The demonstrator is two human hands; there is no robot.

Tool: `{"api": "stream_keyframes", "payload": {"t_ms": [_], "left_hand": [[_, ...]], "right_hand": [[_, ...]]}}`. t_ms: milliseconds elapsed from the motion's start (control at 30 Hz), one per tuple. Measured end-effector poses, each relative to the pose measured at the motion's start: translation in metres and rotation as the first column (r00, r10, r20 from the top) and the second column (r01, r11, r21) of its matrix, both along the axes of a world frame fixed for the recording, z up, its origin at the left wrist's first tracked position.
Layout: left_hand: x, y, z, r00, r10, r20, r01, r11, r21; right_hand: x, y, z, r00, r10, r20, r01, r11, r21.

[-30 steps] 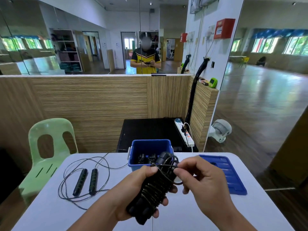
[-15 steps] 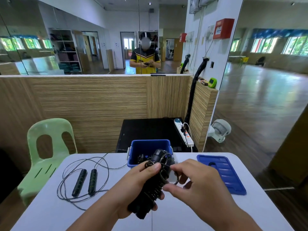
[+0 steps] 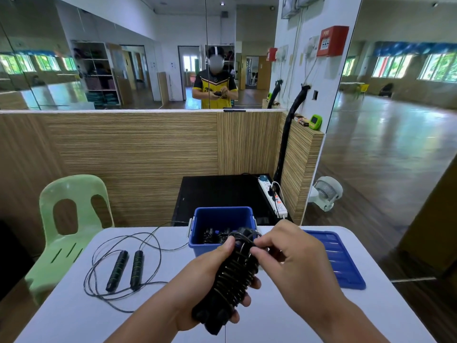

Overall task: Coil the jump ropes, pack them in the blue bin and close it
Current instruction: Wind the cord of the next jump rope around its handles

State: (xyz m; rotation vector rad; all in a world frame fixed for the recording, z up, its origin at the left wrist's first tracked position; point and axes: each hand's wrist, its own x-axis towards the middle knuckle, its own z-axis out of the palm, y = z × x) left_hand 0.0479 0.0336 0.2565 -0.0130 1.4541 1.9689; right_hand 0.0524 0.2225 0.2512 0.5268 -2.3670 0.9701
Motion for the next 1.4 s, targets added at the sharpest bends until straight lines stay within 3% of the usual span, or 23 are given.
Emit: {"api": "stream_keyframes", "payload": {"t_ms": [233,400,1033,1100,1233,1400], "left_hand": [[0.003,0.003,-0.003,0.999,0.05,0.007,-0.05,0.997,-0.052],[0.005,0.005,-0.004,0.993,0.119,0.004,-0.118,0.989,-0.088],[0.007,0.014,-0.012,0.985,0.168,-0.045,-0.173,0.97,-0.17],[0.007,0.015,-0.013,0.984,0.174,-0.041,-0.179,0.968,-0.175],[0.006,0.013,-0.014,0.982,0.189,-0.019,-0.189,0.966,-0.175],[0.005,0.012,-0.014,0.978,0.207,0.019,-0.203,0.969,-0.141]], "right_hand": [[-0.004,-0.006,-0.022,0.989,0.051,-0.137,-0.033,0.991,0.132],[-0.004,-0.008,-0.031,0.987,0.077,-0.144,-0.038,0.966,0.254],[0.0,-0.019,-0.041,0.989,-0.063,-0.136,0.104,0.942,0.318],[-0.002,-0.019,-0.043,0.993,-0.051,-0.109,0.08,0.959,0.272],[-0.009,-0.015,-0.045,0.999,-0.032,0.026,0.033,0.999,-0.028],[-0.01,-0.011,-0.046,0.999,-0.021,0.025,0.023,0.998,-0.057]]}}
